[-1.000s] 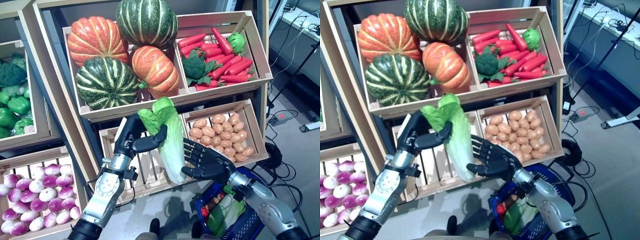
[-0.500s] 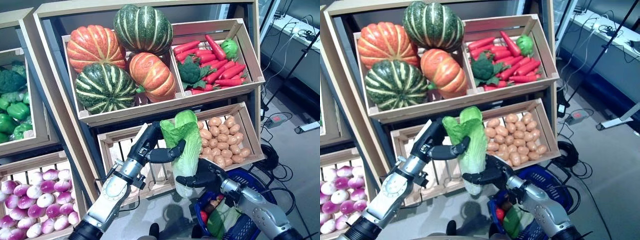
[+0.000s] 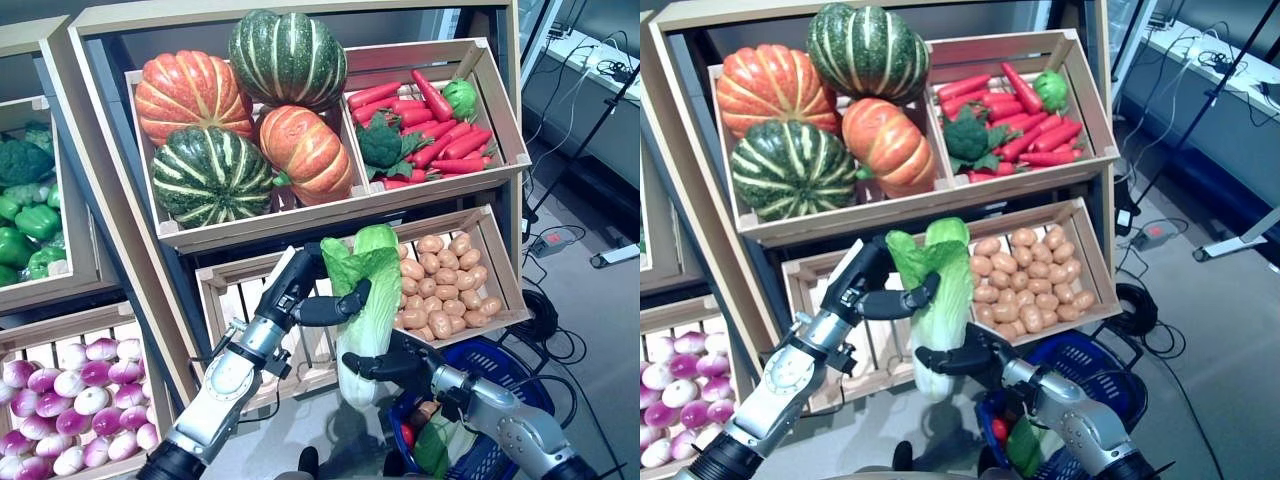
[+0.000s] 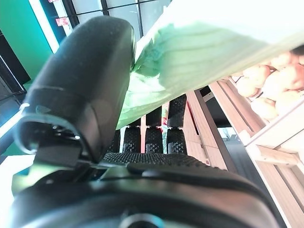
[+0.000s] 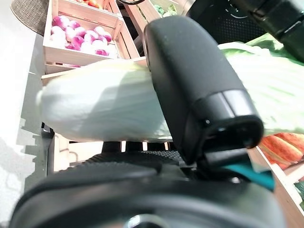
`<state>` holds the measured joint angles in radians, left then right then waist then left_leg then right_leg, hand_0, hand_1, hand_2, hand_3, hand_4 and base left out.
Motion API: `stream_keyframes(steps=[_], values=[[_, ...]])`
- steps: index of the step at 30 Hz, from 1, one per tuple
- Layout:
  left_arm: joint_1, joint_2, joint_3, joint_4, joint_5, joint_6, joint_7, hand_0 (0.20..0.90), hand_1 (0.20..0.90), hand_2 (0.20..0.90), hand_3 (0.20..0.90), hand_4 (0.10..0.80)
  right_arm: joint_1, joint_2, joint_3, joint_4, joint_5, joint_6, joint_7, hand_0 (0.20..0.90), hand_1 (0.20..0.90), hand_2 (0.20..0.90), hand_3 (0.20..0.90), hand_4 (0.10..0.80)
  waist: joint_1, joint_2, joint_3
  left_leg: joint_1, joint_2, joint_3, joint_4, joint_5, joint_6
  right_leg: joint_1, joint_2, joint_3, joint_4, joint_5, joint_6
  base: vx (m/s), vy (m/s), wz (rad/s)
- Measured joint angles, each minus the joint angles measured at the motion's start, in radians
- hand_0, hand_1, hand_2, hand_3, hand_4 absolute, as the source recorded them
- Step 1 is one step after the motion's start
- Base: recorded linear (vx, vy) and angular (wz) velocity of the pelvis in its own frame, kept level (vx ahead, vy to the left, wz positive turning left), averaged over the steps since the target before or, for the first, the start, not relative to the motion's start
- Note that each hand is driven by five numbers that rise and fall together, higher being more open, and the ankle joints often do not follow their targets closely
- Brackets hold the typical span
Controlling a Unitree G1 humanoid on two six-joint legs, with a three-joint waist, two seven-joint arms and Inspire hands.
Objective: Put vegetables into the basket
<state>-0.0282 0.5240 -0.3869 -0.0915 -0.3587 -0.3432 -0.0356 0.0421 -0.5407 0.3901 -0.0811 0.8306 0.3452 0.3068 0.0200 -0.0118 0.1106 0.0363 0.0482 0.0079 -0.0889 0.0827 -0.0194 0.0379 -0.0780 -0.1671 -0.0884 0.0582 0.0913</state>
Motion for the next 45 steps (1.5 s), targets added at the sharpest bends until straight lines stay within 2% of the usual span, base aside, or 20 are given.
stream_keyframes(steps=[2, 3, 4, 5, 11, 17, 20, 22, 27, 29, 32, 37, 39, 42, 45], values=[[0.003, 0.0, 0.0, -0.001, 0.001, 0.0, 0.0, 0.3, 0.3, 0.3, 0.3, 0.4, 0.0, 0.001, 0.0, 0.001, 0.0, 0.001, -0.001, 0.3, 0.3, 0.3, 0.3, 0.4, 0.0, -0.001, -0.002, 0.0, 0.0, 0.0, 0.0, 0.0, 0.0, 0.0, 0.0, 0.0, 0.0, 0.0, 0.0, 0.016, 0.0, 0.0], [0.006, 0.0, 0.0, -0.001, 0.001, 0.0, 0.005, 0.448, 0.448, 0.448, 0.448, 0.499, 0.001, 0.001, 0.0, 0.001, 0.0, 0.001, -0.001, 0.3, 0.3, 0.3, 0.3, 0.4, 0.0, 0.0, -0.003, 0.0, 0.0, 0.0, 0.0, 0.0, 0.0, 0.0, 0.0, 0.0, 0.0, 0.0, 0.0, 0.037, -0.007, 0.0], [0.011, 0.0, 0.0, -0.002, 0.001, 0.0, 0.011, 0.768, 0.768, 0.768, 0.768, 0.712, 0.002, 0.002, 0.0, 0.001, 0.0, 0.001, -0.002, 0.3, 0.3, 0.3, 0.3, 0.4, -0.001, 0.0, -0.005, 0.0, 0.0, 0.0, 0.0, 0.0, 0.0, 0.0, 0.0, 0.0, 0.0, 0.0, 0.0, 0.038, -0.012, -0.01], [0.019, -0.001, 0.0, -0.007, 0.001, 0.0, 0.02, 0.9, 0.9, 0.9, 0.9, 0.8, 0.005, 0.002, 0.0, 0.001, 0.0, 0.001, -0.004, 0.3, 0.3, 0.3, 0.3, 0.4, -0.001, -0.001, -0.007, 0.0, 0.0, 0.0, 0.0, -0.001, 0.0, 0.0, 0.0, 0.0, 0.0, 0.0, 0.0, 0.04, -0.018, -0.01], [0.079, -0.005, 0.017, -0.027, 0.016, 0.001, 0.062, 0.9, 0.9, 0.9, 0.9, 0.8, 0.078, 0.027, -0.031, 0.015, 0.001, -0.001, -0.086, 0.3, 0.3, 0.3, 0.3, 0.4, -0.001, -0.001, -0.018, -0.004, 0.0, 0.0, 0.0, -0.004, 0.002, -0.005, 0.0, 0.001, 0.0, -0.001, -0.001, -0.025, -0.024, 0.0], [0.145, -0.005, 0.128, -0.029, 0.065, 0.004, 0.088, 0.9, 0.9, 0.9, 0.9, 0.8, 0.208, 0.084, -0.152, 0.072, 0.045, -0.058, -0.243, 0.3, 0.3, 0.3, 0.3, 0.4, -0.004, -0.001, -0.019, -0.035, 0.002, 0.009, 0.0, -0.008, 0.001, -0.045, 0.002, 0.014, 0.003, -0.003, -0.005, -0.077, -0.042, -0.06], [0.192, -0.003, 0.202, -0.028, 0.067, 0.014, 0.096, 0.9, 0.9, 0.9, 0.9, 0.8, 0.281, 0.099, -0.244, 0.108, 0.091, -0.133, -0.329, 0.3, 0.3, 0.3, 0.3, 0.4, -0.008, -0.001, -0.018, -0.055, 0.001, 0.024, 0.0, -0.004, 0.002, -0.068, 0.001, 0.026, 0.0, 0.006, 0.002, -0.12, -0.044, -0.12], [0.199, -0.003, 0.208, -0.028, 0.054, 0.018, 0.094, 0.9, 0.9, 0.9, 0.9, 0.8, 0.306, 0.132, -0.292, 0.137, 0.127, -0.198, -0.382, 0.3, 0.3, 0.3, 0.3, 0.4, -0.012, 0.0, -0.018, -0.071, 0.001, 0.027, 0.0, -0.003, 0.002, -0.084, 0.002, 0.028, 0.0, 0.006, 0.002, -0.14, -0.061, -0.03], [0.198, -0.003, 0.194, -0.028, -0.011, 0.06, 0.066, 0.9, 0.9, 0.9, 0.9, 0.8, 0.296, 0.175, -0.308, 0.176, 0.132, -0.341, -0.469, 0.3, 0.3, 0.3, 0.3, 0.4, -0.039, 0.007, 0.011, -0.092, 0.002, 0.038, 0.0, -0.002, 0.0, -0.114, 0.004, 0.038, 0.0, 0.009, 0.004, -0.129, -0.049, -0.07], [0.187, -0.003, 0.194, -0.027, -0.022, 0.07, 0.069, 0.9, 0.9, 0.9, 0.9, 0.8, 0.26, 0.198, -0.31, 0.22, 0.16, -0.415, -0.521, 0.3, 0.3, 0.3, 0.3, 0.4, -0.043, 0.013, 0.045, -0.111, 0.003, 0.052, 0.0, -0.001, 0.0, -0.139, 0.005, 0.05, 0.0, 0.018, 0.002, -0.145, -0.035, -0.18], [0.168, -0.003, 0.19, -0.027, -0.029, 0.076, 0.072, 0.9, 0.9, 0.9, 0.9, 0.8, 0.216, 0.215, -0.312, 0.286, 0.203, -0.475, -0.574, 0.3, 0.3, 0.3, 0.3, 0.4, -0.055, 0.021, 0.098, -0.126, 0.004, 0.052, 0.0, 0.008, -0.002, -0.154, 0.006, 0.051, 0.0, 0.024, 0.0, -0.163, -0.037, -0.02], [0.093, -0.003, 0.138, -0.027, -0.028, 0.078, 0.092, 0.9, 0.9, 0.9, 0.9, 0.8, 0.13, 0.253, -0.346, 0.359, 0.241, -0.584, -0.694, 0.3, 0.3, 0.3, 0.3, 0.4, -0.058, 0.045, 0.206, -0.164, 0.005, 0.054, 0.001, 0.017, -0.004, -0.194, 0.009, 0.052, 0.0, 0.035, -0.003, -0.133, -0.021, -0.02], [0.065, -0.004, 0.116, -0.023, -0.029, 0.078, 0.099, 0.9, 0.9, 0.9, 0.9, 0.8, 0.105, 0.258, -0.346, 0.374, 0.254, -0.626, -0.704, 0.3, 0.3, 0.3, 0.3, 0.4, -0.058, 0.05, 0.217, -0.189, 0.006, 0.055, 0.002, 0.019, -0.005, -0.219, 0.01, 0.052, 0.001, 0.04, -0.005, -0.099, -0.018, -0.03], [-0.002, -0.005, 0.094, -0.014, -0.05, 0.076, 0.101, 0.9, 0.9, 0.9, 0.9, 0.8, 0.046, 0.266, -0.345, 0.394, 0.315, -0.657, -0.71, 0.3, 0.3, 0.3, 0.3, 0.4, -0.058, 0.049, 0.277, -0.193, 0.008, 0.055, 0.007, 0.021, -0.007, -0.221, 0.013, 0.051, 0.001, 0.044, -0.008, -0.15, -0.03, 0.0], [-0.068, -0.041, 0.075, -0.002, -0.161, 0.07, 0.064, 0.9, 0.9, 0.9, 0.9, 0.8, -0.032, 0.278, -0.344, 0.455, 0.397, -0.681, -0.708, 0.3, 0.3, 0.3, 0.3, 0.4, -0.054, 0.047, 0.314, -0.249, 0.008, 0.051, 0.034, 0.02, -0.007, -0.266, 0.017, 0.045, 0.012, 0.048, -0.011, -0.164, -0.042, 0.08]])
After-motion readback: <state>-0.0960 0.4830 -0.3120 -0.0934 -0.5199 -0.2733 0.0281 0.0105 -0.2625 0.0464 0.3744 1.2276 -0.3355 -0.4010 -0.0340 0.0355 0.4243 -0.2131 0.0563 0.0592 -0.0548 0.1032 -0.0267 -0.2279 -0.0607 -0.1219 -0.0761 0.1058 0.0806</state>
